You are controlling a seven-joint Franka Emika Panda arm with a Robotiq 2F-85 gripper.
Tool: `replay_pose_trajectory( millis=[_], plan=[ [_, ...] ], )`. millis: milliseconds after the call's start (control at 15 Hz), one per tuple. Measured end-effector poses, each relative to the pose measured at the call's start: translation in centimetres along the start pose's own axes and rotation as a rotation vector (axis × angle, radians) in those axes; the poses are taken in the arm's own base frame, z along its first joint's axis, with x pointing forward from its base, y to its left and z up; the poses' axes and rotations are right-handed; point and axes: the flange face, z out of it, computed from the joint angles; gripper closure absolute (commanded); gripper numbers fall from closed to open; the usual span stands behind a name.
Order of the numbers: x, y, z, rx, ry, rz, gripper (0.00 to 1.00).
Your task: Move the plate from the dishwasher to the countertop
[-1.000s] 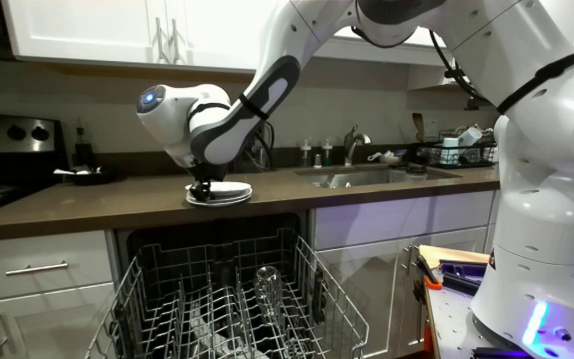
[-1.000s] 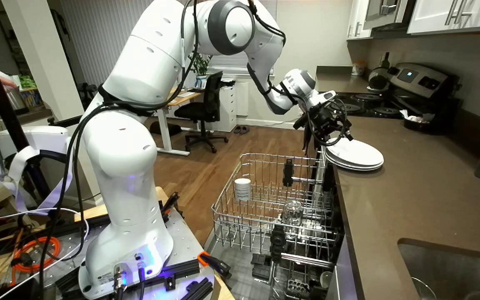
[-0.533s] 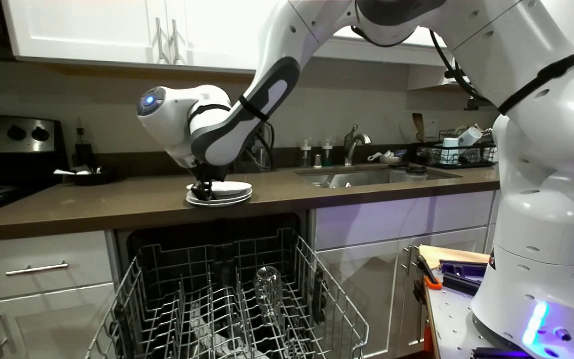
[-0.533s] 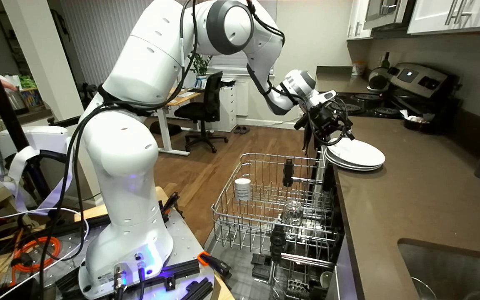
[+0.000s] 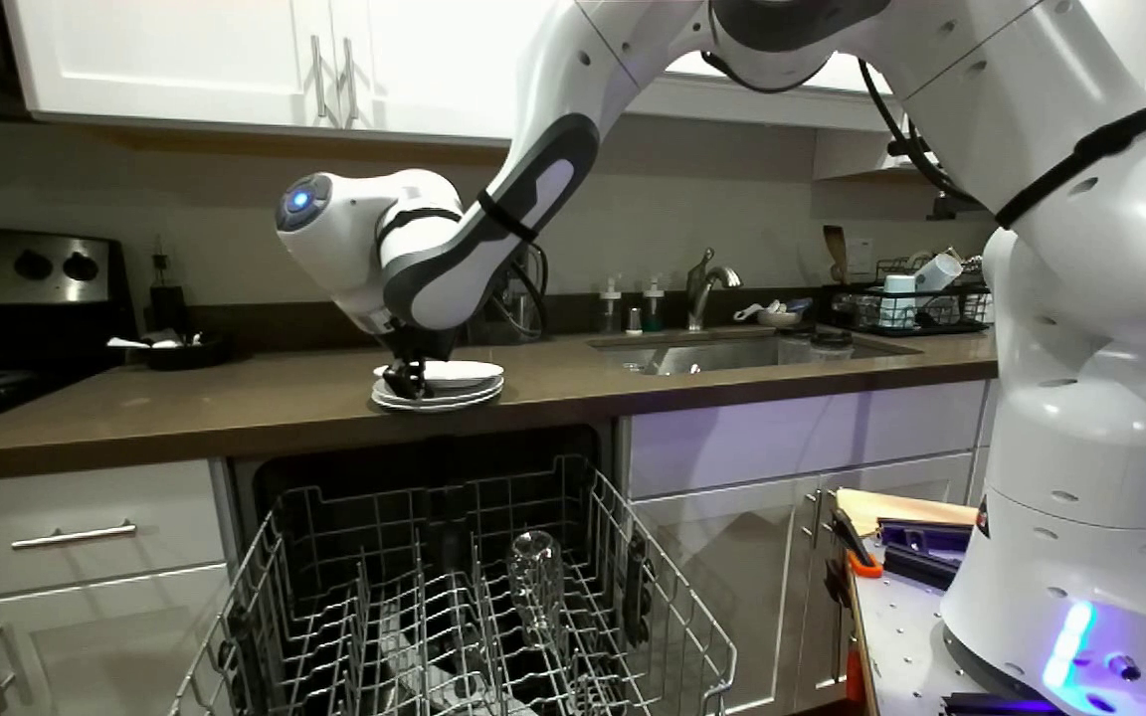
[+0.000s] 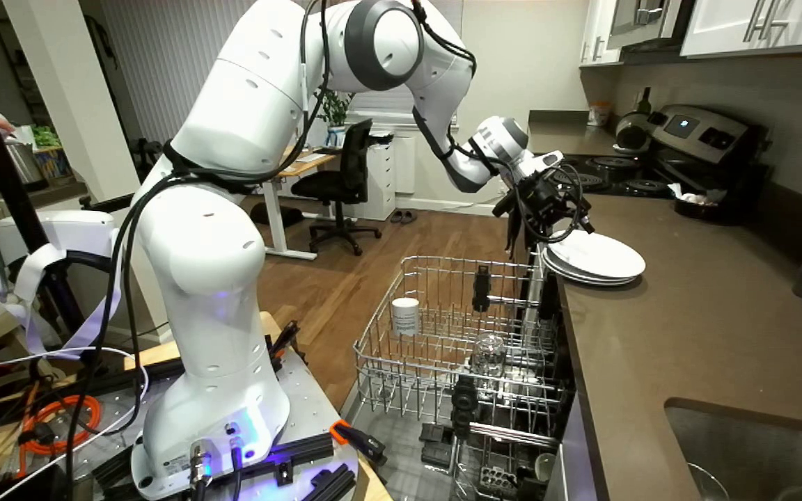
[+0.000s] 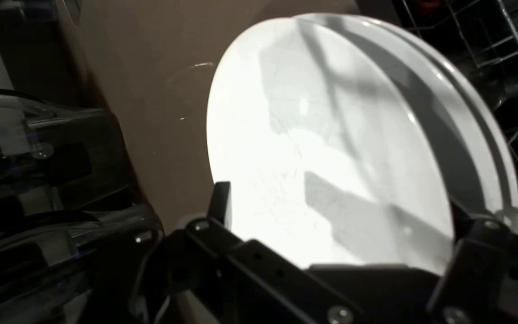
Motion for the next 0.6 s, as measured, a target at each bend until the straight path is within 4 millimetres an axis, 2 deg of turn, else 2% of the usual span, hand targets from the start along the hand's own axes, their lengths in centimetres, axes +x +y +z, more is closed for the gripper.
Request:
replay_pose_trajectory(
  millis=[600],
  plan=[
    [0.17,0.27,-0.98,0.023,0.008,0.013,0.00]
  ],
)
